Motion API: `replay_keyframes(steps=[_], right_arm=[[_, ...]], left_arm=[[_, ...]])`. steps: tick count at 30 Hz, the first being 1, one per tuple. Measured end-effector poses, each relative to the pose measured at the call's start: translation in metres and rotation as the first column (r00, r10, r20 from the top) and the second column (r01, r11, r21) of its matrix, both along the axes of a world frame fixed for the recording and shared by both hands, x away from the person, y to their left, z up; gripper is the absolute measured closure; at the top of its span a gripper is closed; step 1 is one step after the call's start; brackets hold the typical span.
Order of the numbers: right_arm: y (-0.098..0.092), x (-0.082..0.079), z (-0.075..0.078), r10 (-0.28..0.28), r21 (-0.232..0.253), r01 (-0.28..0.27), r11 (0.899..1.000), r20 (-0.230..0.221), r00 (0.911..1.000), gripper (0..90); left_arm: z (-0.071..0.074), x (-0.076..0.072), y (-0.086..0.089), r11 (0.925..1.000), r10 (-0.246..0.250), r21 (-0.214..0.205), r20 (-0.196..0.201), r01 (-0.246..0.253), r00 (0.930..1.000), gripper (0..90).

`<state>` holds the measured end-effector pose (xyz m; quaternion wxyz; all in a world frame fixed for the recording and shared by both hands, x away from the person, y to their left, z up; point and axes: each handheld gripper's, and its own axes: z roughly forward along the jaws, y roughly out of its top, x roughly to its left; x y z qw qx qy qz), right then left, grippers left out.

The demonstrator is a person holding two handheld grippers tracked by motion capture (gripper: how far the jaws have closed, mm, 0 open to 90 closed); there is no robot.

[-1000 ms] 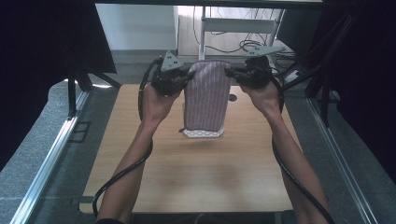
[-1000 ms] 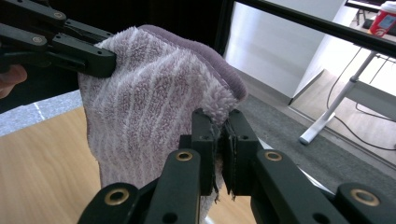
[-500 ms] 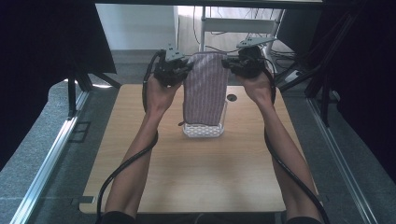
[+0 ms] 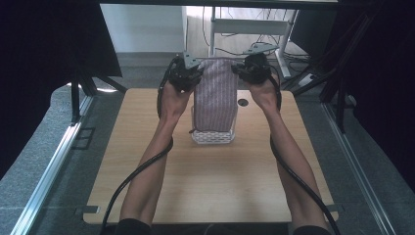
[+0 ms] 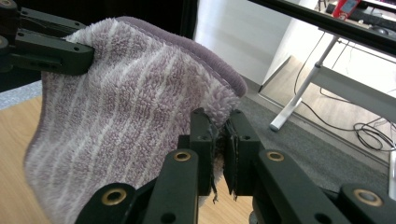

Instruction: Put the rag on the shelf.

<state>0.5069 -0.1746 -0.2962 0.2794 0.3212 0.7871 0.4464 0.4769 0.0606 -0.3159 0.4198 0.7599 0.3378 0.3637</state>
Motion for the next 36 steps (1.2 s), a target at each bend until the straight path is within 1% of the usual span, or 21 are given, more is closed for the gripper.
replay_keyframes(steps=[4,5,6,8,9,10,12,15,17,19,20,23,25,26,27,28,29,32,35,36], right_arm=[[0.002,0.007,-0.009,-0.009,-0.009,0.009,1.0,-0.008,0.9999,82.7],[0.003,0.009,-0.011,-0.011,-0.012,0.01,1.0,-0.01,0.9999,82.7],[0.003,0.01,-0.014,-0.012,-0.016,0.012,1.0,-0.011,0.9999,82.7],[0.005,0.014,-0.019,-0.014,-0.024,0.014,1.0,-0.019,0.9997,82.7],[0.005,0.015,-0.023,-0.014,-0.031,0.014,0.999,-0.023,0.9996,82.7],[0.005,0.017,-0.025,-0.016,-0.035,0.015,0.999,-0.028,0.9995,82.6],[0.006,0.02,-0.032,-0.017,-0.041,0.015,0.999,-0.044,0.9989,82.5],[0.007,0.025,-0.043,-0.02,-0.054,0.017,0.998,-0.072,0.9972,82.2],[0.008,0.027,-0.05,-0.026,-0.058,0.02,0.998,-0.09,0.9956,82.0],[0.009,0.028,-0.057,-0.024,-0.067,0.016,0.998,-0.11,0.9936,81.8],[0.009,0.029,-0.061,-0.024,-0.073,0.015,0.997,-0.118,0.9927,81.7],[0.01,0.029,-0.069,-0.021,-0.077,0.01,0.997,-0.142,0.9897,81.5],[0.01,0.03,-0.074,-0.018,-0.079,0.006,0.997,-0.157,0.9874,81.1],[0.011,0.03,-0.075,-0.017,-0.082,0.004,0.997,-0.162,0.9867,81.0],[0.011,0.03,-0.076,-0.018,-0.083,0.004,0.997,-0.165,0.9861,80.7],[0.011,0.03,-0.078,-0.018,-0.083,0.004,0.997,-0.17,0.9853,80.0],[0.011,0.03,-0.079,-0.015,-0.081,0.001,0.997,-0.176,0.9843,78.4],[0.009,0.029,-0.081,-0.012,-0.067,-0.001,0.998,-0.19,0.9816,72.3],[0.007,0.029,-0.082,-0.017,-0.057,0.006,0.998,-0.197,0.9803,68.3],[0.006,0.029,-0.082,-0.018,-0.052,0.008,0.999,-0.204,0.9789,66.3]], left_arm=[[-0.007,0.006,-0.003,0.9992,0.026,0.032,-0.005,-0.025,0.9997,78.1],[-0.008,0.008,-0.004,0.9986,0.03,0.044,-0.01,-0.029,0.9995,78.0],[-0.011,0.01,-0.005,0.9983,0.035,0.047,-0.013,-0.034,0.9993,77.8],[-0.015,0.014,-0.006,0.9965,0.042,0.074,-0.028,-0.04,0.9987,77.5],[-0.017,0.016,-0.006,0.996,0.043,0.081,-0.034,-0.04,0.9985,77.3],[-0.019,0.018,-0.006,0.9952,0.045,0.089,-0.05,-0.041,0.9977,77.2],[-0.024,0.022,-0.007,0.9944,0.048,0.098,-0.07,-0.041,0.9964,76.8],[-0.032,0.027,-0.008,0.9917,0.052,0.123,-0.115,-0.038,0.992,76.1],[-0.039,0.031,-0.009,0.9893,0.057,0.141,-0.149,-0.036,0.9872,75.5],[-0.045,0.034,-0.009,0.9867,0.057,0.16,-0.186,-0.027,0.9809,75.3],[-0.048,0.035,-0.009,0.9865,0.057,0.162,-0.201,-0.024,0.9779,75.3],[-0.055,0.038,-0.008,0.9877,0.051,0.156,-0.243,-0.013,0.9686,74.9],[-0.059,0.04,-0.006,0.9887,0.046,0.15,-0.274,-0.005,0.9606,74.0],[-0.06,0.04,-0.005,0.989,0.044,0.148,-0.281,-0.002,0.9586,73.3],[-0.061,0.041,-0.004,0.9899,0.041,0.142,-0.293,0.001,0.9554,72.5],[-0.063,0.041,-0.003,0.9917,0.034,0.129,-0.309,0.006,0.9503,70.6],[-0.065,0.041,-0.002,0.9926,0.029,0.121,-0.321,0.01,0.9467,68.0],[-0.068,0.042,0.004,0.9958,0.027,0.092,-0.326,0.003,0.9449,58.0],[-0.068,0.042,0.01,0.9992,0.026,0.039,-0.33,-0.014,0.9437,49.0],[-0.068,0.042,0.012,0.9994,0.025,0.033,-0.329,-0.015,0.944,47.3]])
